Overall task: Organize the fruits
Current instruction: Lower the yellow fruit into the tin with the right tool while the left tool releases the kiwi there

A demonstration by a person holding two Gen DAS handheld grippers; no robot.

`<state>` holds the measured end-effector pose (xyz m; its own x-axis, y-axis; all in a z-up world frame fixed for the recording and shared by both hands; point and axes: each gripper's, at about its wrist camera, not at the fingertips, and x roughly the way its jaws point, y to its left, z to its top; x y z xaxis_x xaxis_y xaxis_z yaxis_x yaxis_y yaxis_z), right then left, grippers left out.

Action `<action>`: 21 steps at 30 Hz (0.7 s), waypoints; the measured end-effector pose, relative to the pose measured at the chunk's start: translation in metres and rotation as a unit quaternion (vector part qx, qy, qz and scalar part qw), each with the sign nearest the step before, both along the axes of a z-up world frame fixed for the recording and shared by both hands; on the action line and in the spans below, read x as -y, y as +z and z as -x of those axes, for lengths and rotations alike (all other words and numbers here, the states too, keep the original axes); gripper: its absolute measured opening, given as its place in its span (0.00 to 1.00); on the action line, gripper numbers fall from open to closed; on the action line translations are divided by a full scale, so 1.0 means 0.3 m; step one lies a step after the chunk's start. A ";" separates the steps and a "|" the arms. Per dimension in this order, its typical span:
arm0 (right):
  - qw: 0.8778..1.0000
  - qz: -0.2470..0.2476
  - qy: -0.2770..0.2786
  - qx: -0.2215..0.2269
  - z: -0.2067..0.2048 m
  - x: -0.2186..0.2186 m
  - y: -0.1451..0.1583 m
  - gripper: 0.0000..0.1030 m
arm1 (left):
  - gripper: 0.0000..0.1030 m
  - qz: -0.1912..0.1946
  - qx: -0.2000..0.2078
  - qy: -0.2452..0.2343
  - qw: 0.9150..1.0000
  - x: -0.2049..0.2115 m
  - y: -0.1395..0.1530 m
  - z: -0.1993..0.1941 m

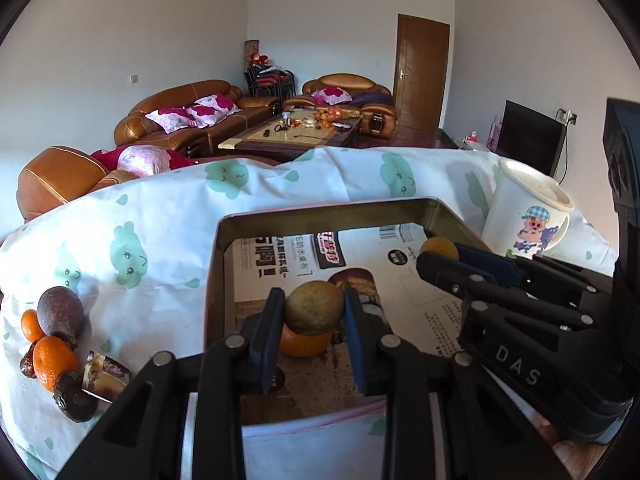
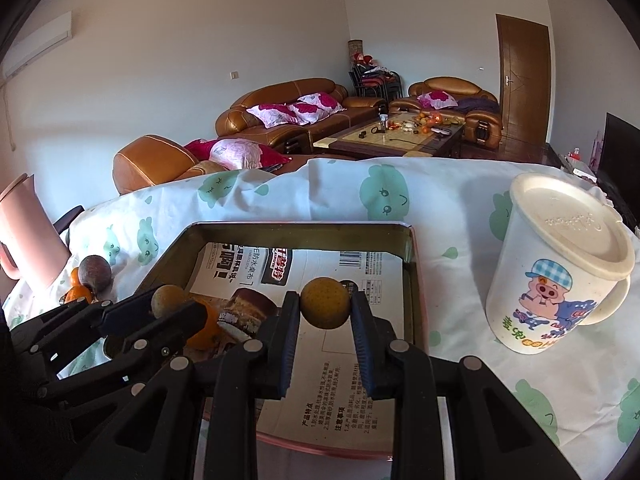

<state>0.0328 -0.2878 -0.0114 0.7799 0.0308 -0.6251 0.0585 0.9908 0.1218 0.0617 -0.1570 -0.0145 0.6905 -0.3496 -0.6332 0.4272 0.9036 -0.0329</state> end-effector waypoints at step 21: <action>0.996 -0.054 -0.027 0.070 0.056 0.048 0.042 0.72 | 1.00 0.018 0.070 0.096 0.993 -0.128 0.055 0.078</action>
